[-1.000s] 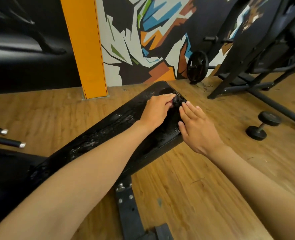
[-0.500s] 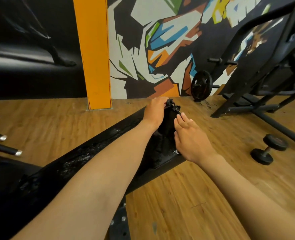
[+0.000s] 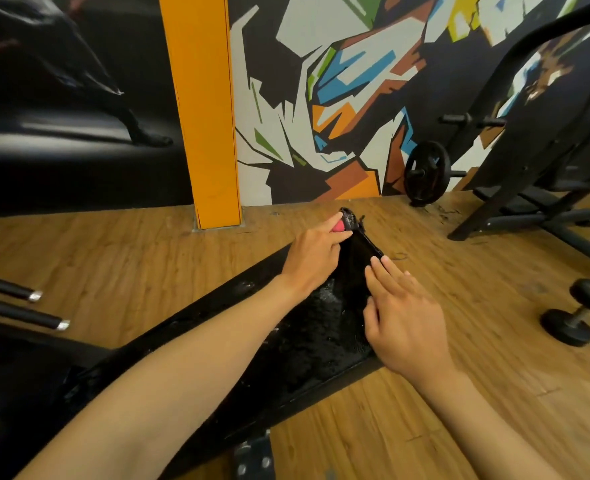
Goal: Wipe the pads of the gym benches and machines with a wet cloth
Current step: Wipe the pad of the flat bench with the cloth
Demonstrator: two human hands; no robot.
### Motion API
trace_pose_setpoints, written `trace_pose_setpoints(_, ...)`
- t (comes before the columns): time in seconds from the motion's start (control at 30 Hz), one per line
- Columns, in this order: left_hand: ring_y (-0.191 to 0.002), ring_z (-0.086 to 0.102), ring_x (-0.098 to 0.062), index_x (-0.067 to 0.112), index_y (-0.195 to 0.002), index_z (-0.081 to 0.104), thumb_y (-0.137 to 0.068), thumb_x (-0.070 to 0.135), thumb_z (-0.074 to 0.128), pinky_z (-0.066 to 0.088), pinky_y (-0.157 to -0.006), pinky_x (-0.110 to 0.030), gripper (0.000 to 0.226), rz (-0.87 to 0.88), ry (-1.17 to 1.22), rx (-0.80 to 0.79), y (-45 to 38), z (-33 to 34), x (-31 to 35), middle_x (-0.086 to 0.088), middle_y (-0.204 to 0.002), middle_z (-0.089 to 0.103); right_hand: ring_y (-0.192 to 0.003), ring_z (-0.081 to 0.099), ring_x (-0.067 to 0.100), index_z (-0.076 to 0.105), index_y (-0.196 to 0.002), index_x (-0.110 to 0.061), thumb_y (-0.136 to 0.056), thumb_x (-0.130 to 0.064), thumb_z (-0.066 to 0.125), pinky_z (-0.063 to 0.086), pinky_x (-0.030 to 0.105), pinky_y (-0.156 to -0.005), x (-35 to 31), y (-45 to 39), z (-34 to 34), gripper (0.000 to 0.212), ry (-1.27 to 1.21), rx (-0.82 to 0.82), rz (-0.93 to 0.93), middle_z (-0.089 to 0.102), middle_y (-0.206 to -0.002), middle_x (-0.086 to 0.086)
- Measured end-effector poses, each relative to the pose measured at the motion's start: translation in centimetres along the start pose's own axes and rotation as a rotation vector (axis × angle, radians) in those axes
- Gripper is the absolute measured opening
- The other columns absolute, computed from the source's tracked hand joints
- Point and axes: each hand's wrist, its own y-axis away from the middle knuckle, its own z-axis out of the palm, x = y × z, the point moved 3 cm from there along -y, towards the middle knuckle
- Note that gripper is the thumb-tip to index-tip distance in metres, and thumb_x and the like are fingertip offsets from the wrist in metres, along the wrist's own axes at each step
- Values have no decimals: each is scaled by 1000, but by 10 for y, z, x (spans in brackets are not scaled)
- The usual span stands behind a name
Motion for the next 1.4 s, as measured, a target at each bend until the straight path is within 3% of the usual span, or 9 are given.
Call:
trace_pose_setpoints(0.1, -92, 69, -17, 26, -155, 46, -100, 13, 57, 59, -81, -34, 57, 21, 52, 31, -3, -8, 1, 2, -114, 72, -146, 42, 20, 61, -140, -10, -95, -30, 37, 38, 41, -117, 0, 0, 0, 55, -35, 16, 8, 53, -151, 7)
trace_pose_setpoints(0.17, -81, 65, -15, 27, -161, 29, -102, 19, 57, 56, -71, -30, 67, 51, 29, 20, -12, -7, -3, 4, -96, 68, -146, 41, 19, 61, -140, -11, -95, -30, 38, 39, 41, -118, 1, 0, 1, 54, -51, 16, 11, 53, -151, 5)
trace_pose_setpoints(0.3, -124, 60, -18, 19, -147, 55, -106, 27, 56, 56, -96, -38, 42, 37, 15, -41, -23, 4, -12, 1, -139, 60, -146, 41, 17, 64, -138, -14, -95, -31, 37, 41, 41, -116, 3, 1, 2, 53, -92, 44, 21, 54, -151, 3)
trace_pose_setpoints(0.43, -150, 34, -21, 21, -151, 48, -108, 20, 51, 38, -115, -36, 43, 11, 109, -129, -36, 15, -20, 0, -157, 47, -145, 42, 17, 65, -137, -15, -95, -32, 37, 42, 41, -115, 2, 1, 2, 53, -106, 69, 27, 55, -149, 2)
trace_pose_setpoints(0.6, -139, 50, -20, 17, -146, 57, -104, 1, 53, 44, -114, -34, 45, 8, 176, -103, -34, 19, -18, -5, -153, 53, -144, 43, 16, 66, -135, -15, -94, -32, 36, 45, 42, -113, 2, 1, 2, 54, -115, 94, 38, 56, -148, 2)
trace_pose_setpoints(0.73, -143, 48, -31, 18, -147, 57, -102, 3, 58, 51, -107, -47, 47, 20, 99, -24, -4, 15, -6, -3, -156, 49, -145, 42, 16, 66, -135, -16, -95, -33, 34, 46, 42, -112, 1, 2, 1, 54, -104, 82, 51, 55, -149, 1)
trace_pose_setpoints(1.03, -153, 28, -30, 24, -155, 45, -103, -10, 42, 30, -121, -37, 62, -40, 148, -133, -34, 18, -24, -4, -163, 39, -144, 43, 13, 66, -136, -20, -95, -35, 37, 49, 38, -109, 1, 2, 0, 52, -112, 84, 56, 55, -149, -1)
trace_pose_setpoints(1.27, -133, 56, -16, 18, -148, 55, -104, 8, 56, 48, -110, -35, 46, -54, 199, -31, -25, 6, -16, -2, -147, 59, -144, 44, 14, 67, -134, -21, -94, -37, 37, 53, 40, -104, 1, 3, -1, 53, -123, 87, 62, 56, -148, -2)
trace_pose_setpoints(1.4, -137, 53, -17, 17, -150, 53, -105, 12, 56, 48, -110, -31, 45, 63, 181, 23, -4, -5, -2, -4, -148, 57, -144, 44, 14, 68, -133, -21, -93, -37, 38, 53, 39, -104, 1, 3, -2, 53, -134, 91, 65, 56, -148, -2)
